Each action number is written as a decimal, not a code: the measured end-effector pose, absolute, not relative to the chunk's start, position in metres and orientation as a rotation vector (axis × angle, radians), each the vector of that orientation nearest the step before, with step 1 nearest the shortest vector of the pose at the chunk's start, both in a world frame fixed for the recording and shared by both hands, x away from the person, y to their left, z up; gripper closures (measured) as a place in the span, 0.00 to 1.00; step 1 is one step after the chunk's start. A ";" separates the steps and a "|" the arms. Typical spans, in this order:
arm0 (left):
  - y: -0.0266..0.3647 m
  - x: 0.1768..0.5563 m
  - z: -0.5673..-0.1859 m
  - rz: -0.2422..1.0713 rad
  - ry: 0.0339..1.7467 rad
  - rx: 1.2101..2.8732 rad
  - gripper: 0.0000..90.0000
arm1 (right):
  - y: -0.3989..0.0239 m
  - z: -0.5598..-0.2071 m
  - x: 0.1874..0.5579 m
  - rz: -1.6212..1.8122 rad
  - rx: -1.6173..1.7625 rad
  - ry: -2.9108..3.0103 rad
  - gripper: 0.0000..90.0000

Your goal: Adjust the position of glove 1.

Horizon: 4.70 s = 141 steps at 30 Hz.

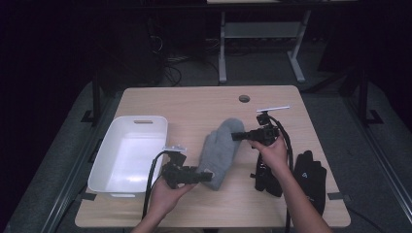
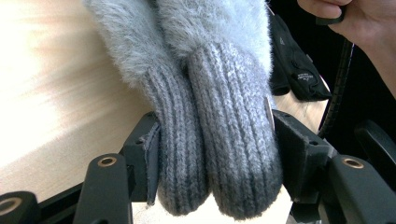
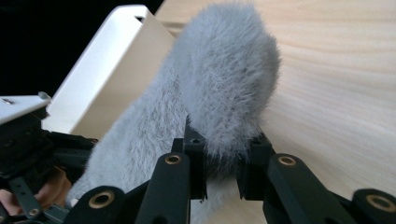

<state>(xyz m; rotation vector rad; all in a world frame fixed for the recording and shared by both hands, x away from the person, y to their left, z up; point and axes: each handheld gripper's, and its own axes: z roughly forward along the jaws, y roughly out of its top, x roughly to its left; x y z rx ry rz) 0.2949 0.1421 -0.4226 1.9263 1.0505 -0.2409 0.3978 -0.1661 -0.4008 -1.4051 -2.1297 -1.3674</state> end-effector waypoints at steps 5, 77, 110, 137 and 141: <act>0.142 0.294 -0.416 -0.223 1.040 1.926 0.45 | -0.165 -0.392 0.397 -1.382 -1.401 -2.125 0.85; 0.203 0.286 -0.349 -0.079 1.010 1.852 0.44 | -0.106 -0.319 0.414 -1.497 -1.283 -2.018 0.84; 0.255 0.277 -0.338 -0.041 1.069 1.782 0.44 | -0.046 -0.304 0.424 -1.502 -1.203 -1.988 0.84; 0.292 0.268 -0.336 -0.010 1.117 1.761 0.43 | -0.002 -0.302 0.430 -1.488 -1.143 -2.000 0.83; 0.299 0.266 -0.336 -0.007 1.132 1.752 0.43 | 0.007 -0.304 0.431 -1.481 -1.134 -1.999 0.83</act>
